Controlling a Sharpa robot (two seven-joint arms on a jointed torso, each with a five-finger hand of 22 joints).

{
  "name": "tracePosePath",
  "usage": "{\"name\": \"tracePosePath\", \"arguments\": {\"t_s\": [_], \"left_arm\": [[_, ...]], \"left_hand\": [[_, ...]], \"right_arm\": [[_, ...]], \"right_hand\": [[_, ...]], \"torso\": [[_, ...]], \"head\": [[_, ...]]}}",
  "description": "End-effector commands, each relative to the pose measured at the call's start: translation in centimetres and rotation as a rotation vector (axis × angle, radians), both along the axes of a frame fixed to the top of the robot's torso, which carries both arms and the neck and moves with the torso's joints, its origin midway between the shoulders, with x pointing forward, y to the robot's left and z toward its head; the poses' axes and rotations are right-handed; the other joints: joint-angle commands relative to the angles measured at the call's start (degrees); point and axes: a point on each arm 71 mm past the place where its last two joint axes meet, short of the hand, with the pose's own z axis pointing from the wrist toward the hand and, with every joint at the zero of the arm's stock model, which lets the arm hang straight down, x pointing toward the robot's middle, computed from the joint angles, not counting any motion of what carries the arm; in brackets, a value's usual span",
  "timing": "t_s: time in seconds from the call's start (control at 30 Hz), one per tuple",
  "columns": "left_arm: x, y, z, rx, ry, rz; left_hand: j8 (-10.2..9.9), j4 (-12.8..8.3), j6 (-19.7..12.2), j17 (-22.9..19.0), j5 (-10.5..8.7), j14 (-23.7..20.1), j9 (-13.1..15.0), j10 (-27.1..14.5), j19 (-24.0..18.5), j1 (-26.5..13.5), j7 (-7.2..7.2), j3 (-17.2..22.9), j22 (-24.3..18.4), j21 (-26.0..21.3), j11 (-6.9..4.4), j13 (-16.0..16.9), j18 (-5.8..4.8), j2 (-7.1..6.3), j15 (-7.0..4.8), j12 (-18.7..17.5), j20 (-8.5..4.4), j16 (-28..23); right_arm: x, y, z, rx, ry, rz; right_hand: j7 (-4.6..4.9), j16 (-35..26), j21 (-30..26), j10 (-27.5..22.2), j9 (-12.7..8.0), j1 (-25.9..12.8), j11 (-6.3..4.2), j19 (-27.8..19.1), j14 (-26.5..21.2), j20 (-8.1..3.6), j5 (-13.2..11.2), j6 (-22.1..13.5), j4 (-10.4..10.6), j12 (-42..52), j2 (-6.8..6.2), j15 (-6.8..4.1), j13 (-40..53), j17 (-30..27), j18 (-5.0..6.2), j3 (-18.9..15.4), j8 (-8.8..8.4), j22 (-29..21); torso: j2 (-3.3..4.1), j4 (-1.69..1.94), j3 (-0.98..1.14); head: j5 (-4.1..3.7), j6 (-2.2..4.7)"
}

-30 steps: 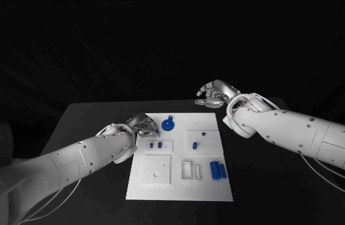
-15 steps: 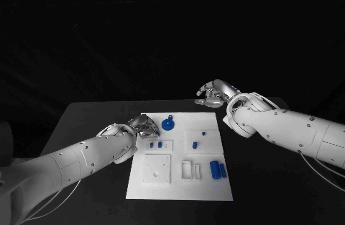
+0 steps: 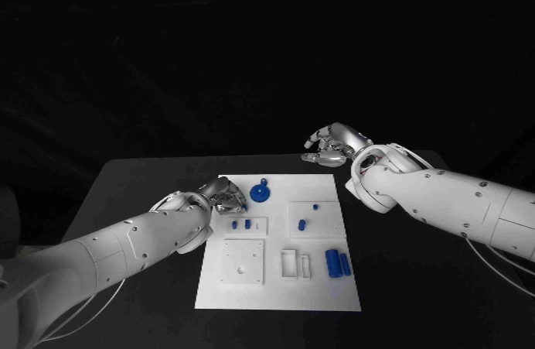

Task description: Assemble the parts on the task board

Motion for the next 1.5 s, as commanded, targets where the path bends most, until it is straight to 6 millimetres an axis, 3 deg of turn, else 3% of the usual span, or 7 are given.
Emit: {"name": "tracePosePath", "arguments": {"t_s": [0.03, 1.03, 1.17, 1.23, 1.5], "left_arm": [[-0.21, -0.18, -0.50, 0.044, 0.019, -0.016], [-0.42, -0.46, -0.74, 0.081, 0.035, -0.029], [-0.43, -0.42, -0.76, 0.082, 0.038, -0.030], [-0.43, -0.36, -0.74, 0.081, 0.034, -0.029], [-0.43, -0.23, -0.69, 0.074, 0.028, -0.028]], "left_hand": [[0.2, -0.2, 0.5, -0.1, 0.25, -0.1, 0.1, 0.4, 0.0, 0.0, 0.18, 0.3, 0.8, 0.2, -0.08, 0.0, 1.95, 0.71, -0.39, -0.3, -2.06, 0.2], [0.2, -0.5, 0.5, -0.1, 0.44, -0.1, 0.0, 0.5, 0.0, 0.0, 0.17, 0.3, 0.9, 0.3, -0.10, 0.0, 1.91, 0.61, -0.41, -0.4, -2.10, 0.3], [-0.4, -0.8, -0.7, -0.2, -0.58, -0.6, -0.4, -0.6, -0.3, -0.4, 0.66, 0.0, 0.9, 0.2, 0.34, -0.2, 1.80, 0.17, 0.00, -1.1, -1.96, 0.2], [-1.6, -1.1, -3.0, -0.2, -1.07, -0.9, -1.0, -1.2, -0.5, -0.2, 1.50, 0.0, 0.9, 0.2, 0.62, -0.4, 1.82, -0.41, 0.25, -1.5, -1.75, 0.2], [-3.4, -1.5, -6.7, -0.3, -1.26, -1.3, -2.1, -1.9, -0.7, 0.5, 2.63, -0.1, 0.9, 0.2, 1.03, -0.5, 2.00, -2.15, 0.68, -2.1, -1.34, 0.3]], "right_arm": [[-0.03, 0.12, -0.02, -0.008, 0.002, 0.013], [0.03, 0.16, -0.04, -0.009, 0.001, 0.013], [0.04, 0.12, -0.04, -0.009, 0.001, 0.012], [0.05, 0.11, -0.04, -0.009, 0.001, 0.012], [0.04, 0.13, -0.04, -0.009, 0.001, 0.012]], "right_hand": [[0.77, -0.4, -0.4, 0.3, 0.0, 0.5, -0.02, 0.0, 0.3, -0.44, 0.3, -0.5, 0.0, 0.3, 0.19, 0.08, -0.1, 0.1, 5.44, -0.3, 0.38, 0.5], [0.77, -0.4, -0.4, 0.3, 0.0, 0.5, -0.01, 0.0, 0.3, -0.44, 0.3, -0.5, 0.0, 0.3, 0.19, 0.08, -0.1, 0.1, 5.44, -0.3, 0.38, 0.5], [0.77, -0.4, -0.4, 0.3, 0.0, 0.5, -0.01, 0.0, 0.3, -0.44, 0.3, -0.5, 0.0, 0.3, 0.19, 0.09, -0.1, 0.1, 5.44, -0.3, 0.38, 0.5], [0.77, -0.4, -0.4, 0.3, 0.0, 0.5, -0.01, 0.0, 0.3, -0.44, 0.3, -0.5, 0.0, 0.3, 0.19, 0.09, -0.1, 0.1, 5.44, -0.3, 0.38, 0.5], [0.78, -0.4, -0.4, 0.3, 0.0, 0.5, -0.01, 0.0, 0.3, -0.44, 0.3, -0.5, 0.0, 0.3, 0.17, 0.09, -0.1, 0.1, 5.44, -0.3, 0.36, 0.6]], "torso": [[0.01, 0.01, 0.03], [0.00, 0.08, -0.03], [0.00, 0.02, -0.04], [0.00, 0.02, -0.04], [0.01, 0.03, -0.02]], "head": [[-0.05, -0.02], [-0.09, -0.11], [-0.05, -0.10], [-0.05, -0.10], [0.03, -0.06]]}}
